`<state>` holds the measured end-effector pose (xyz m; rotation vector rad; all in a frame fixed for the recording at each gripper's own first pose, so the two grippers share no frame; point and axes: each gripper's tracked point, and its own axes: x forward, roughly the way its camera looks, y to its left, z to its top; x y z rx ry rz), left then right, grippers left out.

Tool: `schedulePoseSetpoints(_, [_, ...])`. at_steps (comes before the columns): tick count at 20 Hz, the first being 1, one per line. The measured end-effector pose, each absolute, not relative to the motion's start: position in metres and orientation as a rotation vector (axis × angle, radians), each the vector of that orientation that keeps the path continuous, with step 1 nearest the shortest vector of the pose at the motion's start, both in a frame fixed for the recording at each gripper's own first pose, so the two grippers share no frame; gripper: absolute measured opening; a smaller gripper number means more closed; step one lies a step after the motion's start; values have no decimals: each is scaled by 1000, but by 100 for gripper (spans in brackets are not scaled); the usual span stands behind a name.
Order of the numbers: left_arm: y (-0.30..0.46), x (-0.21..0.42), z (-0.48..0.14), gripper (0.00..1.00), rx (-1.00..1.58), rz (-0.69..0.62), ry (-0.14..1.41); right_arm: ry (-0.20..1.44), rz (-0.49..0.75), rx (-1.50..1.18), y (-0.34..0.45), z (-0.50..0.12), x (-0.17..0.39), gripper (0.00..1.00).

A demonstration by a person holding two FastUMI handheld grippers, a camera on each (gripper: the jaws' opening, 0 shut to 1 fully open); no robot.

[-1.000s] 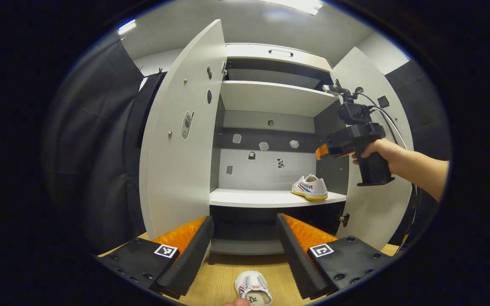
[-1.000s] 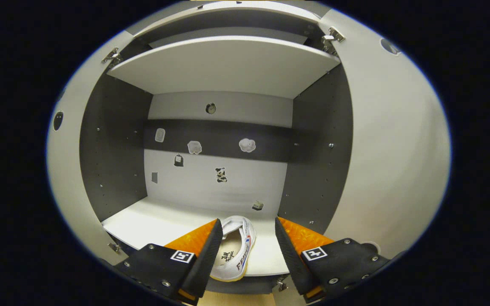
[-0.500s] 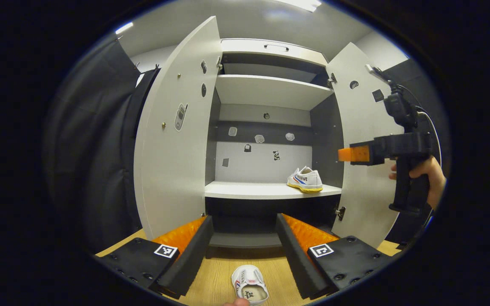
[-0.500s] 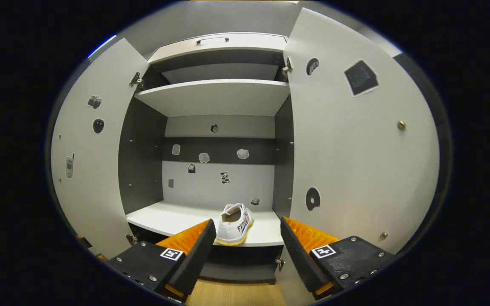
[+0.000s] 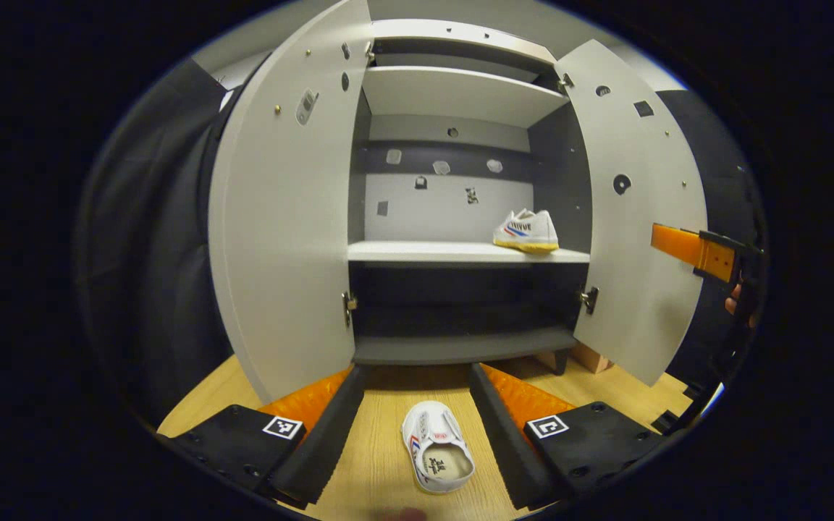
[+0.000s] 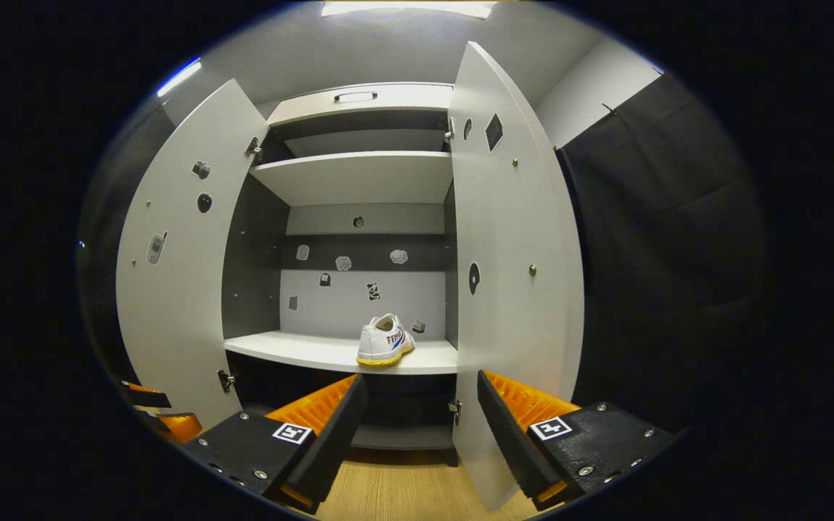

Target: Grab one shoe with the right hand and put it into the shoe cabinet, grab the other shoe with the left hand and put it into the shoe cabinet; then close the right door with the right hand and the left door with the left hand.

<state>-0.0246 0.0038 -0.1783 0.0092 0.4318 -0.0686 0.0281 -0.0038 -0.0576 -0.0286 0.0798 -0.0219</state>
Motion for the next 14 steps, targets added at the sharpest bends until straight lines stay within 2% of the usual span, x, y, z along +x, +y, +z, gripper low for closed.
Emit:
schedulePoseSetpoints(4, [2, -48, -268, 97, -65, -127, 693, 136, 13, -44, 6, -79, 1, 93])
schedulePoseSetpoints(5, [5, -51, -290, 97, -62, -125, 740, 146, 17, -44, 8, -83, -3, 97])
schedulePoseSetpoints(6, [9, -53, -310, 98, -43, -123, 779, 157, 20, -46, 8, -86, -6, 94])
schedulePoseSetpoints(14, [46, 4, -399, 100, -31, -22, 865, 178, -9, -54, -8, -83, -17, 94])
